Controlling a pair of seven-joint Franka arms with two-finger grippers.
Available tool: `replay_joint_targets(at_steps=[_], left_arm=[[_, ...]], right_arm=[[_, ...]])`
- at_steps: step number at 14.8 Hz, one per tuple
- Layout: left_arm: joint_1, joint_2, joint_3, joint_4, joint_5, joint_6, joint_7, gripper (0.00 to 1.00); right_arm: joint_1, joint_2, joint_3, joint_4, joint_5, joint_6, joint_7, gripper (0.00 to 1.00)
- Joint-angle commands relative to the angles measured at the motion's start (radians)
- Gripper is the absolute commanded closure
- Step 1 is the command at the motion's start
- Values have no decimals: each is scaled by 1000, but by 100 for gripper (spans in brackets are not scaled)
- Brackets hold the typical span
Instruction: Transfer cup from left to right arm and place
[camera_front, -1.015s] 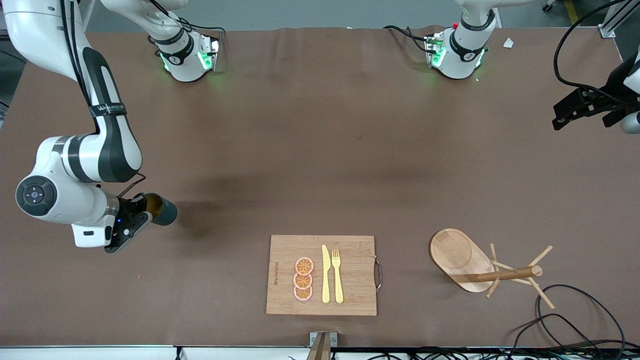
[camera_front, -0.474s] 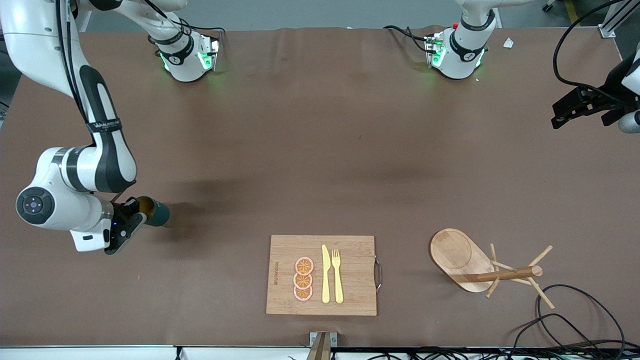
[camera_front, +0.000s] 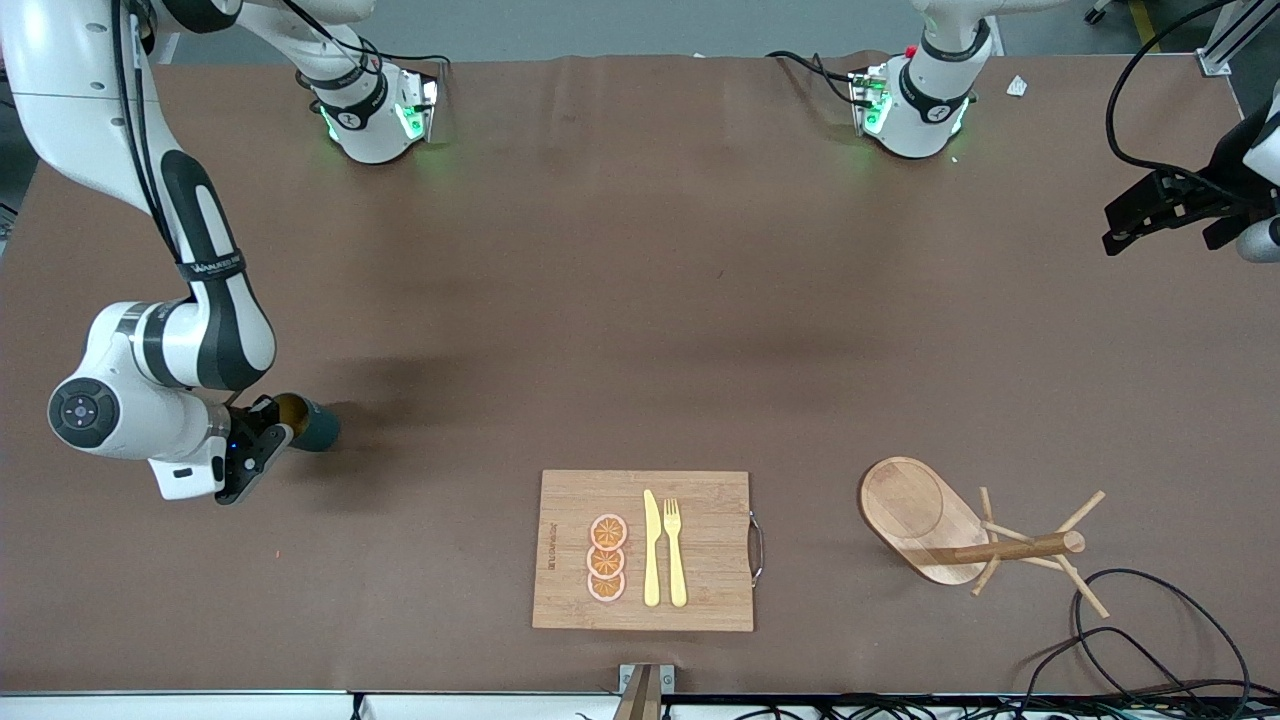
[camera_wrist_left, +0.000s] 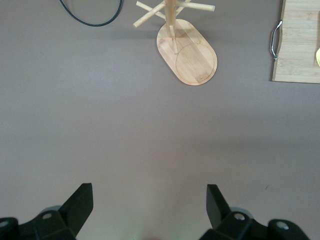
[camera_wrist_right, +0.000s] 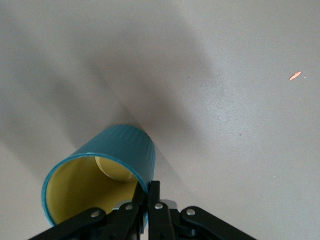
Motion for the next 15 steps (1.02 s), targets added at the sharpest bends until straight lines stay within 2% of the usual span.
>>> replay_joint_targets(at_steps=[1,4,6,10,12,15], left_arm=[[12,-23,-6,-16,-17,-3,18,0],[12,-20,-6,-16,-18,1,18,0],[12,-20,-6,-14,-17,1,18,0],[7,-16,-7,-16,-18,1,18,0],[6,-17,-9,-17,-20,0,19,0],[3,-17,-10,-16,-20,-2,18,0]], right_arm=[[-13,-16,20,-31,-10,25,6,36],[-14,-27,22,3,-5,17,5,0],[-14,-49,22,58,-7,11,0,0],[-14,-157,22,78,1,-13,19,0],[-14,-210,22,76,16,-33,130,0],[-13,-316,22,72,22,-156,311,0]])
